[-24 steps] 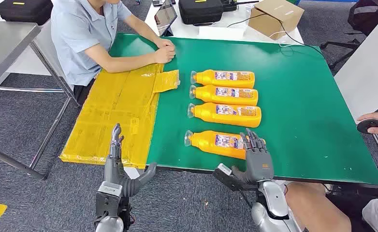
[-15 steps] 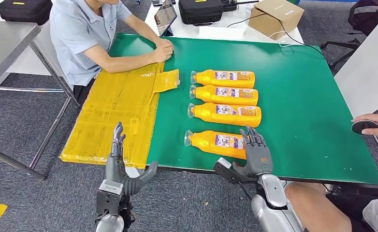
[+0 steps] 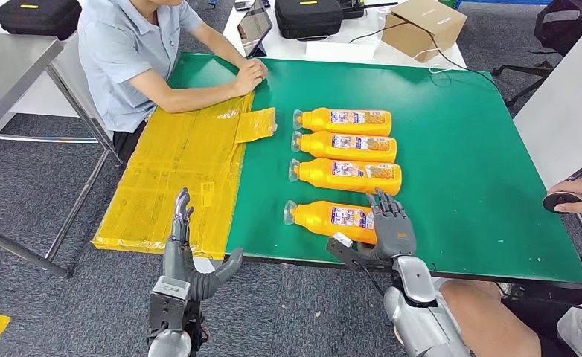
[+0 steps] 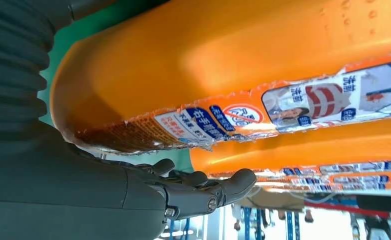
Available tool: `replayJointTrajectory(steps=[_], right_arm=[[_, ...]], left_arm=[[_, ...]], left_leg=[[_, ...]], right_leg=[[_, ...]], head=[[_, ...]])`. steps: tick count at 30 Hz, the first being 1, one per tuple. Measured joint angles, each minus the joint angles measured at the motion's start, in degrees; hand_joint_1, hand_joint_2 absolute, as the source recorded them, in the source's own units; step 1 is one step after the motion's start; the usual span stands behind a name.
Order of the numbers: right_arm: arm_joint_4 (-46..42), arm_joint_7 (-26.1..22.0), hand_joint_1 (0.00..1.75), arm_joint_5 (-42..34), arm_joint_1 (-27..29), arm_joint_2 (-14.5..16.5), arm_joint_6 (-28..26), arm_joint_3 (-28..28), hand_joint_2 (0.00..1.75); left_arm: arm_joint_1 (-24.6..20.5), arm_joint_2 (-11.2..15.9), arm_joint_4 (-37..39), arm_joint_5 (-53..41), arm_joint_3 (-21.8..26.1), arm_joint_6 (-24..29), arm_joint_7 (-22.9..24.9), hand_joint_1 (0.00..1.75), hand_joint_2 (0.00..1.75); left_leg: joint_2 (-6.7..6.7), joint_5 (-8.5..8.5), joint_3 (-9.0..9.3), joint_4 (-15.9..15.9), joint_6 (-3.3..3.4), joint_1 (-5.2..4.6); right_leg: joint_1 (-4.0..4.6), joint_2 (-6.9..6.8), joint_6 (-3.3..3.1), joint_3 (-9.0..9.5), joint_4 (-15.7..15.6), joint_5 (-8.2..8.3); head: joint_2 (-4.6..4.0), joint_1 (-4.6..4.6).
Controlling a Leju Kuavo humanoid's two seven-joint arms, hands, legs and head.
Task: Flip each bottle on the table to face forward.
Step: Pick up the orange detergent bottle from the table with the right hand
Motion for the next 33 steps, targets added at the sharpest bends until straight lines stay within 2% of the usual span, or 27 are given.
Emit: replayJointTrajectory(steps=[2, 3, 4, 13, 17, 22, 27, 30, 33], right_arm=[[1.41, 0.41, 1.41, -0.25, -1.25, 0.02, 1.92, 0.16, 1.75], [2.22, 0.63, 1.66, -0.28, -1.88, 0.03, 2.90, 0.33, 1.75], [3.01, 0.87, 1.73, -0.24, -2.47, 0.05, 3.77, 0.55, 1.75], [7.96, 2.83, 1.75, -1.80, -7.08, 0.08, 11.07, 2.43, 1.75], [9.32, 1.72, 1.75, -5.02, -7.84, -0.07, 12.45, 2.52, 1.75], [9.61, -5.62, 1.75, -13.78, -7.82, -0.53, 13.68, 1.43, 1.75], [7.09, -16.51, 1.75, -27.70, -5.11, -0.41, 15.52, -0.81, 1.75], [1.54, -20.90, 1.75, -35.36, -1.15, 0.47, 16.77, -1.50, 1.75], [-6.13, -22.38, 1.75, -39.43, 3.74, 1.59, 15.99, -1.31, 1.75]], left_arm=[[-0.10, 0.00, 0.01, -0.01, 0.04, 0.00, 0.04, 0.00, 1.75], [-0.15, 0.00, 0.02, -0.01, 0.08, 0.00, 0.05, 0.00, 1.75], [-0.19, 0.00, 0.02, -0.01, 0.13, 0.00, 0.08, 0.00, 1.75], [-0.25, 0.00, 0.02, -0.26, 0.64, -0.06, 0.31, 0.00, 1.75], [-0.26, 0.00, 0.02, -0.45, 0.74, -0.07, 0.32, 0.00, 1.75], [-0.27, 0.00, 0.02, -0.23, 0.92, -0.26, 0.08, 0.00, 1.75], [-0.46, -0.12, 0.04, 5.05, 1.40, -1.73, -0.11, 0.00, 1.75], [-0.50, -0.59, 0.14, 11.73, 2.32, -5.67, 2.25, 0.00, 1.75], [-0.33, -0.92, 0.67, 19.17, 3.21, -11.59, 6.37, 0.00, 1.75]], left_leg=[[0.02, 0.00, 0.09, 0.00, 0.00, 0.00], [0.02, 0.00, 0.13, 0.00, 0.00, 0.00], [0.02, 0.00, 0.17, 0.00, 0.00, 0.00], [0.01, -0.08, 0.70, 0.00, 0.01, 0.00], [0.01, -0.13, 0.87, 0.00, 0.01, 0.00], [0.17, -0.32, 1.20, -0.01, -0.03, 0.00], [0.42, -0.37, 1.39, -0.01, -0.03, 0.01], [0.35, -0.35, 1.30, -0.01, -0.05, 0.03], [0.28, -0.30, 1.04, -0.01, -0.05, 0.04]], right_leg=[[0.00, 0.00, 0.00, 0.07, -0.01, 0.00], [0.00, 0.00, 0.00, 0.11, -0.01, 0.00], [0.00, 0.00, 0.00, 0.14, -0.01, 0.00], [0.01, 0.00, -0.02, 0.31, -0.08, -0.03], [0.01, 0.00, -0.01, 0.30, -0.10, -0.04], [0.05, 0.21, -0.05, 0.66, -0.16, -0.09], [0.08, 0.50, -0.07, 1.13, -0.17, -0.04], [0.11, 0.46, -0.08, 1.09, -0.16, -0.06], [0.12, 0.40, -0.09, 0.94, -0.12, -0.06]], head=[[0.00, 0.00], [0.00, -0.01], [0.00, 0.00], [0.00, 0.01], [-0.01, 0.01], [0.00, 0.02], [0.00, 0.02], [0.00, 0.01], [0.00, 0.00]])
